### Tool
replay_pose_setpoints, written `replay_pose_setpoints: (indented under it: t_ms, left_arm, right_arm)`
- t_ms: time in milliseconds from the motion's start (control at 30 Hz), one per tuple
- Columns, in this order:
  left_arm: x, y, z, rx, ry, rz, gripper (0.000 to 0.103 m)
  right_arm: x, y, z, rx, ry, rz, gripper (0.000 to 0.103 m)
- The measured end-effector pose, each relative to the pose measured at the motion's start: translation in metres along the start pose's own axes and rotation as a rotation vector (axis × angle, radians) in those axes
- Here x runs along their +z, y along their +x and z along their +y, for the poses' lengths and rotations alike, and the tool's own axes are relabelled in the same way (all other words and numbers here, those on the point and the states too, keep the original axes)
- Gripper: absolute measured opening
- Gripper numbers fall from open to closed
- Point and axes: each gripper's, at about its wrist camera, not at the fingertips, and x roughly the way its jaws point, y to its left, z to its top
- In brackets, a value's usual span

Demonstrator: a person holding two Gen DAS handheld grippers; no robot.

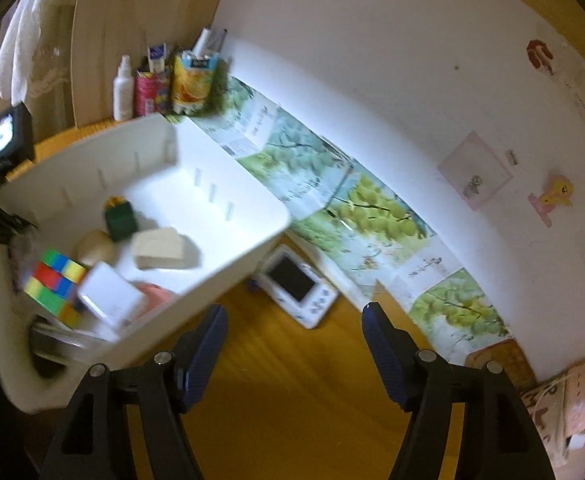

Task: Organize rigid objects
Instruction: 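Move the right tool toward the white digital device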

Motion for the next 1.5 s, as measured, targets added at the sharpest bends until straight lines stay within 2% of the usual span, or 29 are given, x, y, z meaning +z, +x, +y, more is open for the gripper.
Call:
replay_pose_setpoints:
  t_ms: [133, 367, 567, 833, 1100, 1167, 1500]
  left_arm:
    - [0.002, 0.000, 0.002, 0.007, -0.011, 0.005, 0.021]
    - [0.006, 0.003, 0.003, 0.034, -0.019, 0.003, 0.022]
    - [0.006, 0.003, 0.001, 0.052, -0.050, 0.004, 0.022]
    - [0.008, 0.004, 0.003, 0.054, -0.077, 0.005, 0.022]
    - [0.005, 0.005, 0.008, 0.053, -0.095, 0.003, 0.024]
    - [0.005, 0.006, 0.008, 0.052, -0.098, 0.001, 0.024]
    - [-0.001, 0.003, 0.013, 0.043, -0.114, -0.014, 0.024]
  right_arm:
    - [-0.001, 0.022, -0.014, 0.017, -0.050, 0.016, 0.070]
    - [0.003, 0.060, -0.025, 0.146, -0.167, 0.004, 0.070]
    - [0.005, 0.092, -0.021, 0.218, -0.253, 0.024, 0.070]
    - [0.005, 0.121, -0.011, 0.296, -0.274, 0.067, 0.071]
    - [0.001, 0.142, -0.002, 0.321, -0.282, 0.103, 0.071]
    - [0.001, 0.146, -0.001, 0.313, -0.271, 0.094, 0.076]
    - [0.012, 0.164, -0.005, 0.308, -0.204, 0.051, 0.080]
